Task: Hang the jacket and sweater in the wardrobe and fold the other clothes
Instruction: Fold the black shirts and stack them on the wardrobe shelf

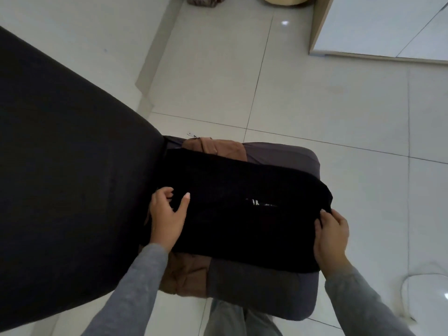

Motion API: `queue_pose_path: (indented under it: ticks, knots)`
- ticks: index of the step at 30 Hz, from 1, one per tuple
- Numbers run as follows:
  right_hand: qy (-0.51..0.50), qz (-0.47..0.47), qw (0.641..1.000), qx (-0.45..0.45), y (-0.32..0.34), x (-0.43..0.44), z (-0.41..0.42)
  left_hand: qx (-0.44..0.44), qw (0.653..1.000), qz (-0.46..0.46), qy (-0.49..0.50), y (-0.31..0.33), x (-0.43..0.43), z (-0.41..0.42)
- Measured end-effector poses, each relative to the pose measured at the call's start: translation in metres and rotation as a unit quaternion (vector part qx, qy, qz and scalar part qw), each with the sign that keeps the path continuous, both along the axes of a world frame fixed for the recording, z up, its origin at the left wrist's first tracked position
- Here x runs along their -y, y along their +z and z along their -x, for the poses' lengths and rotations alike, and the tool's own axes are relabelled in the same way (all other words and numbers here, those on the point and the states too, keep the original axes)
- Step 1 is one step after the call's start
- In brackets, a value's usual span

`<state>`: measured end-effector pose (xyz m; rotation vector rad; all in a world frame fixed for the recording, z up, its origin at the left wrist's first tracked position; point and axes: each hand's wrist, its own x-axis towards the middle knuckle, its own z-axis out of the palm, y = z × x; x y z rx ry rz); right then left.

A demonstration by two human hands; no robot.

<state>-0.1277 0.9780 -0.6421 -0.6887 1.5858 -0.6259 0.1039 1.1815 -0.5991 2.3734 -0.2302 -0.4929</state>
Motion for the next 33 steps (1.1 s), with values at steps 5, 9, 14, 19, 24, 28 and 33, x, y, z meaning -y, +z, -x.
queue_pose_path:
  ticks: [5,9,14,19,24,28,33]
  knots:
    - [-0.082,0.002,0.996,0.028,-0.003,-0.010,-0.020,-0.115,0.991,-0.032,0.057,-0.001,0.028,-0.018]
    - [-0.101,-0.005,0.994,0.040,0.001,-0.017,-0.030,-0.151,0.987,-0.026,0.055,-0.005,0.029,-0.030]
    - [-0.101,-0.001,0.994,0.031,0.009,-0.018,-0.039,-0.174,0.981,0.027,0.082,-0.009,0.038,-0.039]
    - [-0.114,-0.035,0.991,0.057,0.011,-0.008,-0.046,-0.274,0.944,0.105,0.148,-0.017,0.049,-0.045]
    - [-0.094,-0.061,0.993,0.044,0.016,0.008,-0.052,-0.312,0.922,0.165,0.160,-0.016,0.051,-0.049]
    - [-0.111,-0.068,0.990,0.054,0.018,0.010,-0.054,-0.321,0.905,0.215,0.178,-0.012,0.044,-0.048]
    - [-0.169,-0.094,0.974,0.119,0.023,-0.002,-0.060,-0.336,0.879,0.262,0.216,-0.006,0.030,-0.045]
